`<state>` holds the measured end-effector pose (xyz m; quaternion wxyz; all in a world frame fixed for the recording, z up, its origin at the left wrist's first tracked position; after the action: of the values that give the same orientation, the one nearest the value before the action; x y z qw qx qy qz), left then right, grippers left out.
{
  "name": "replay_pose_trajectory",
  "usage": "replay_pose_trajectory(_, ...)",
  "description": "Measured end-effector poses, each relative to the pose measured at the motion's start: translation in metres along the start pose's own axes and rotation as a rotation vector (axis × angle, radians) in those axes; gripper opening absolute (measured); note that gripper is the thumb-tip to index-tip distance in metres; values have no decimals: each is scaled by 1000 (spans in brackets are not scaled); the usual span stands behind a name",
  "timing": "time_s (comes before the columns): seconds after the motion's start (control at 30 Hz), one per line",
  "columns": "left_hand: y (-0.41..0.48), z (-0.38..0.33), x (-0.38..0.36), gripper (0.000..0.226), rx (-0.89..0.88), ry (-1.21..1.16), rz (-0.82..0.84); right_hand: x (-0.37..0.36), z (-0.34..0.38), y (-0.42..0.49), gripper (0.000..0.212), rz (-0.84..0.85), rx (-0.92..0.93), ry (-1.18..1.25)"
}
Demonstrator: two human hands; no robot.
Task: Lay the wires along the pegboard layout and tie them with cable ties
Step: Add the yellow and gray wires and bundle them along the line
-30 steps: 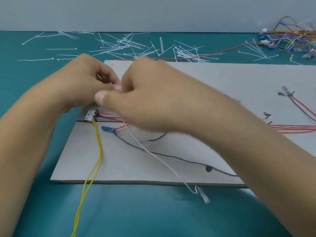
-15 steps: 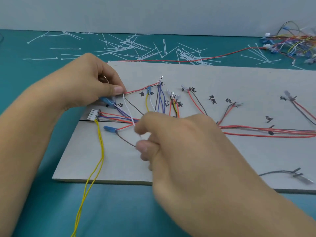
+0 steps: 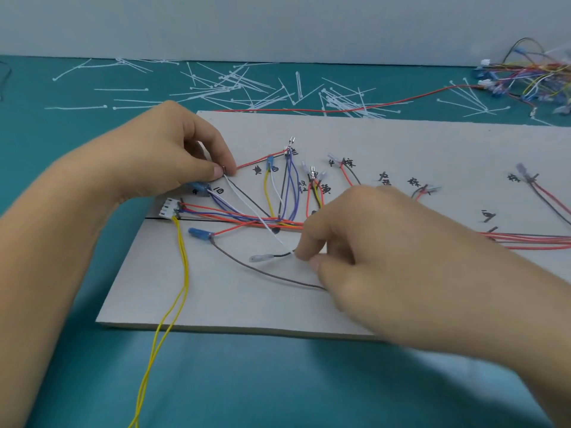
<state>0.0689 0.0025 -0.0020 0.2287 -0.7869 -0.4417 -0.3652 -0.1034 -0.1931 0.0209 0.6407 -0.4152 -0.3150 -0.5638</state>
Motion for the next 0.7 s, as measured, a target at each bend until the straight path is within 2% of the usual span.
replay_pose_trajectory(0.17, -3, -6, -1, 38, -34, 54, -40, 26, -23, 13, 36, 124, 9, 43)
replay_pose_trajectory(0.4, -6, -16, -8, 56, -56, 196, -70, 16, -38, 20, 23, 130, -47, 158)
replay_pose_trajectory(0.47, -9, -19, -11, 52, -92, 193, -82, 16, -41, 19, 20, 129, -58, 211)
replay_pose_trajectory(0.6, -14, -30, -24, 19, -184, 169, -60, 17, -43, 19, 17, 52, -52, 261)
replay_pose_trajectory(0.7, -9, -39, -32, 31, -220, 252, -44, 16, -42, 18, 15, 77, -57, 234)
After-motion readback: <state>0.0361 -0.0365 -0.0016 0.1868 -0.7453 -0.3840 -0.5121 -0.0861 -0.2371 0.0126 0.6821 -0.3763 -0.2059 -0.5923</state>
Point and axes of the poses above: each hand's wrist, its own y-axis towards the middle knuckle, its own x-axis out of the back of the hand, z = x × y, the point moved 1 cm from there along y, towards the middle knuckle, and after that the axes turned 1 degree about x, right-handed, at the moved point
